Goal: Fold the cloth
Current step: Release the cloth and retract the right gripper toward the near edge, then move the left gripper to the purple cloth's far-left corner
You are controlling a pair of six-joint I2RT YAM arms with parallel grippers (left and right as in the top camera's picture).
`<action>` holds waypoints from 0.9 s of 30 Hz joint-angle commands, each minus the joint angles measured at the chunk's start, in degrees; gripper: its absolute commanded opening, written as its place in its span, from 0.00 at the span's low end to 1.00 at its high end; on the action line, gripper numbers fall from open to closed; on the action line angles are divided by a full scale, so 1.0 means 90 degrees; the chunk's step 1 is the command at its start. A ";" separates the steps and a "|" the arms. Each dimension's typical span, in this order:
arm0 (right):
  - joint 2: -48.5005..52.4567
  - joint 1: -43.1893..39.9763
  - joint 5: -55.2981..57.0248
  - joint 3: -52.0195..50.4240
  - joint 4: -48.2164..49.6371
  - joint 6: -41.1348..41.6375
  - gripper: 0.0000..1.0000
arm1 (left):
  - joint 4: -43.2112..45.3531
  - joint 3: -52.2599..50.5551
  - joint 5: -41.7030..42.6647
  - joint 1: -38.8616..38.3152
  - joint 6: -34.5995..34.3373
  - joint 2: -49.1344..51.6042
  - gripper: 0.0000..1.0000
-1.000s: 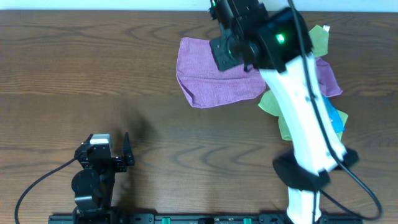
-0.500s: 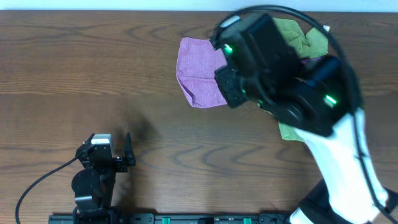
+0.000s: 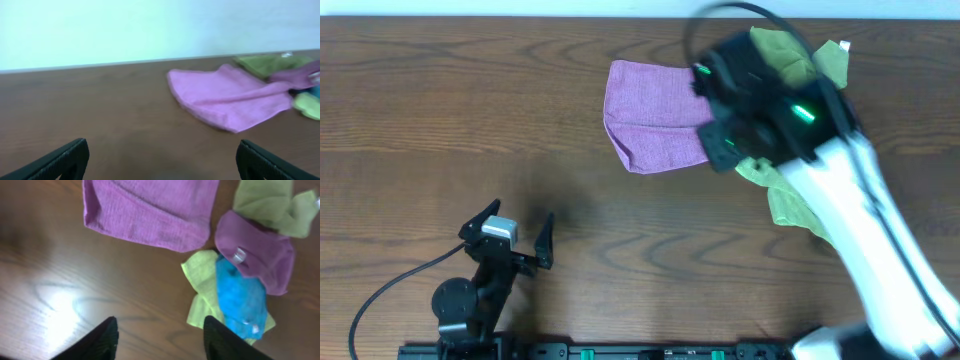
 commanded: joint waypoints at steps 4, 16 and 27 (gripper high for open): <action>-0.2125 -0.0029 -0.0270 -0.2057 0.0413 -0.0262 0.69 | 0.0848 -0.0012 0.2429 -0.0027 -0.0202 -0.0034 0.95; -0.3133 -0.0029 -0.1054 -0.3538 0.0413 0.0029 0.99 | 0.1076 -0.0012 0.3191 -0.0027 -0.0296 -0.0034 0.95; -0.3038 -0.0029 -0.1360 -0.3538 0.0993 -0.0019 0.99 | 0.1389 -0.0029 0.2149 -0.0177 -0.2098 0.0092 0.95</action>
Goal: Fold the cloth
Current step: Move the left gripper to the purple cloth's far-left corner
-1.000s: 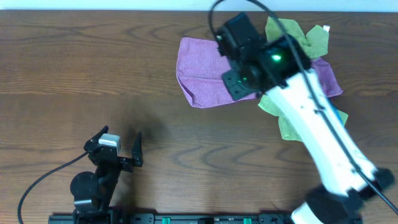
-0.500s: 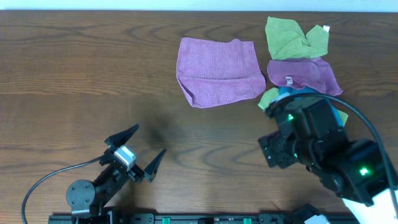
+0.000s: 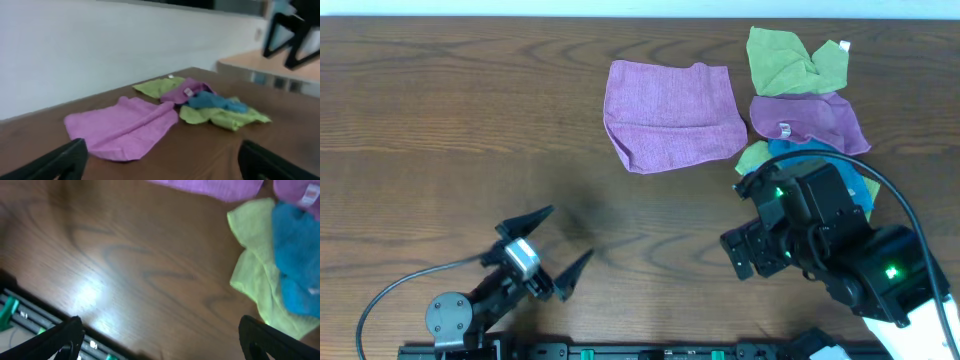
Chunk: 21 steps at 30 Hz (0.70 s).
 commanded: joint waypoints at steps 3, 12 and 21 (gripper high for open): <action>0.0005 -0.0007 -0.0117 -0.0002 0.0937 -0.0027 0.99 | 0.0823 -0.0010 -0.1525 -0.0459 -0.1557 0.0389 0.95; 0.0012 -0.0236 -0.0114 0.0010 0.2154 0.0075 0.99 | 0.1372 0.1707 -0.2650 -0.1253 -0.1030 0.3507 0.95; 0.0148 -0.0984 -0.0090 0.0010 0.2531 0.0617 0.96 | 0.0270 0.5270 -0.2489 -0.1282 -0.0170 0.7975 0.95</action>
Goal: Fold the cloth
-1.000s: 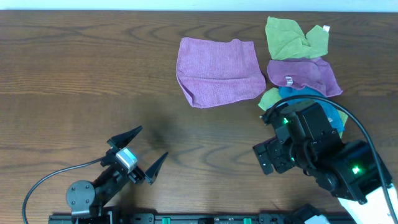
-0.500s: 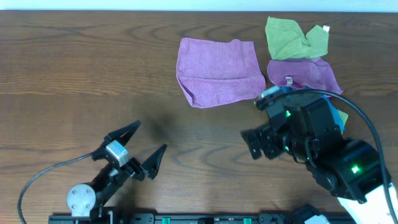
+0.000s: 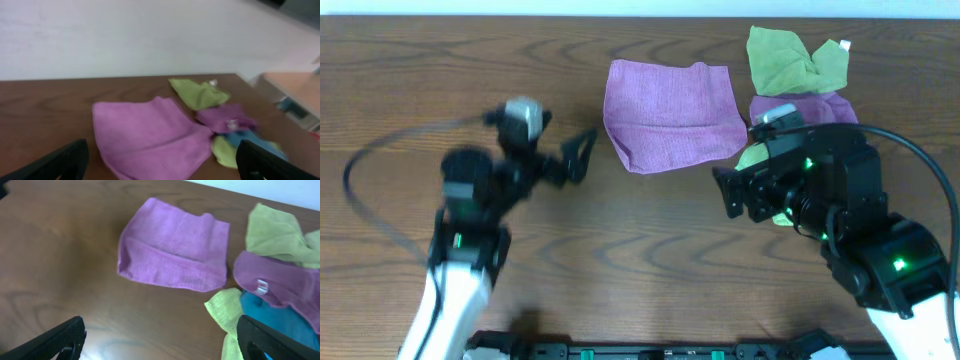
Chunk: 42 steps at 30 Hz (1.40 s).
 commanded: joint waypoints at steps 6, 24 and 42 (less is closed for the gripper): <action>0.0767 -0.0583 0.0000 0.0015 0.0087 0.0702 0.93 | -0.1248 0.3456 0.0010 -0.0019 0.0709 0.3291 0.95; 0.1535 -0.0605 0.0126 0.0012 -0.0177 0.0668 0.91 | -0.2353 0.5581 0.0010 -0.0495 -0.0707 0.5763 1.00; 0.1557 -0.0605 0.0551 0.0012 -0.0884 0.1090 0.84 | -0.0738 0.5581 -0.0736 -0.1173 -0.0709 0.6176 0.85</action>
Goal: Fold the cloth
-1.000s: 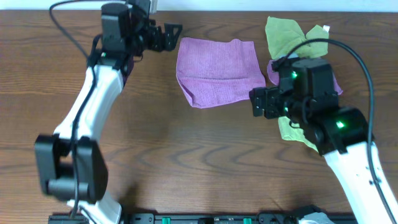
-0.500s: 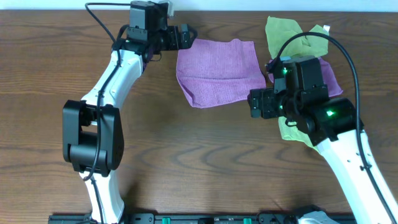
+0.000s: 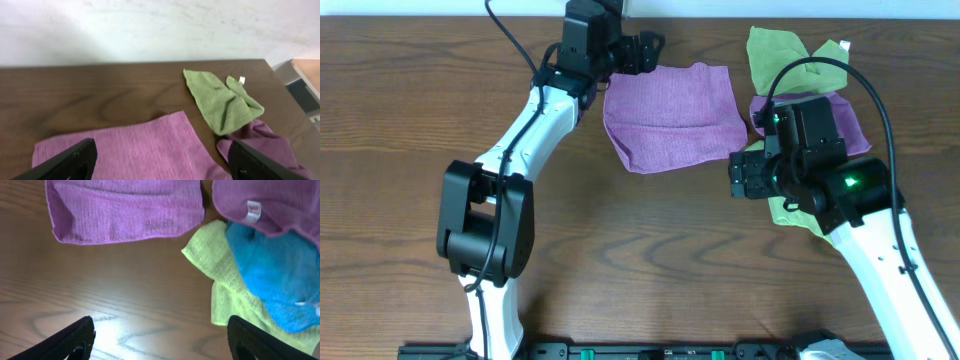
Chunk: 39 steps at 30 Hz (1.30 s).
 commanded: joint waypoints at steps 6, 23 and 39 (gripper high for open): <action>0.0005 -0.0044 0.0087 0.0017 -0.0119 0.0308 0.84 | 0.0554 0.0117 0.0641 0.0007 0.0032 0.0622 0.83; 0.0007 -0.0044 0.0087 0.0017 -0.0282 0.0308 0.85 | 0.0435 0.0114 -0.0141 -0.0002 0.0340 0.0716 0.06; 0.0010 -0.0044 0.0083 0.0017 -0.0214 0.0313 0.85 | -0.0469 0.0114 -0.1685 -0.0039 0.0707 0.0719 0.06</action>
